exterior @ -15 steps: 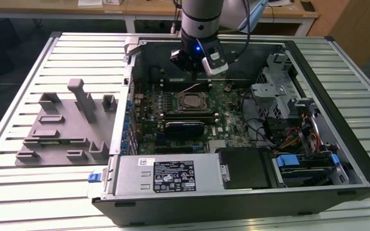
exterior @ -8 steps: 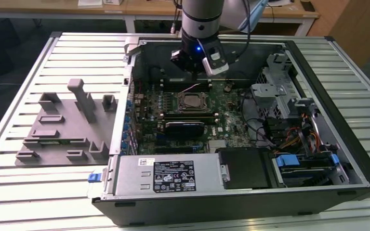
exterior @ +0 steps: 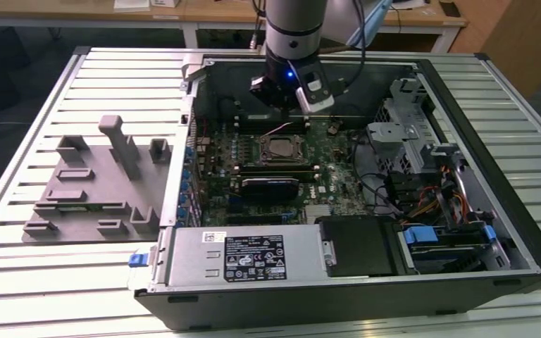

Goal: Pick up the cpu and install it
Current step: 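Install the first cpu locking lever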

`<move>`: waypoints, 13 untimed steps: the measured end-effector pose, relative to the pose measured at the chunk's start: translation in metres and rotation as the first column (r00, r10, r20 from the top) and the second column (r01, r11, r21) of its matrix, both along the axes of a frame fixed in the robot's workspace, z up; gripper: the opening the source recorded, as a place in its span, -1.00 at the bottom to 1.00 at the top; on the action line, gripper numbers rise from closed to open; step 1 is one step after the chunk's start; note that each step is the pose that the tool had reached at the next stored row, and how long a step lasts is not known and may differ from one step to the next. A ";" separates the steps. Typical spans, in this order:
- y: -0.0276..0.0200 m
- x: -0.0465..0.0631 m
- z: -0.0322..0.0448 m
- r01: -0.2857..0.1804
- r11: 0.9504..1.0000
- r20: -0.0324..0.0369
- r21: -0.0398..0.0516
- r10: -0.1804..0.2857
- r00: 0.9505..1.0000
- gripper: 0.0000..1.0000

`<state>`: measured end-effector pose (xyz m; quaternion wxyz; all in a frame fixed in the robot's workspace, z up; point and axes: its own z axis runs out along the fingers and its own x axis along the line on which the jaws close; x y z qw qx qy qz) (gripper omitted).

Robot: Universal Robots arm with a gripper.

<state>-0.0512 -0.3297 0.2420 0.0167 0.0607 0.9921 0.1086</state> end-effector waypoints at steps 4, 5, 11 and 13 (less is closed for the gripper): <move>0.0000 0.000 -0.0036 0.000 1.000 0.016 0.000 0.000 1.000 -0.79; 0.0000 0.000 -0.0047 0.000 1.000 0.021 0.000 0.000 1.000 -0.79; 0.0000 0.000 -0.0095 0.000 1.000 0.055 0.000 0.000 0.998 -0.79; 0.0000 0.000 -0.0096 0.000 1.000 0.057 0.000 0.000 0.998 -0.79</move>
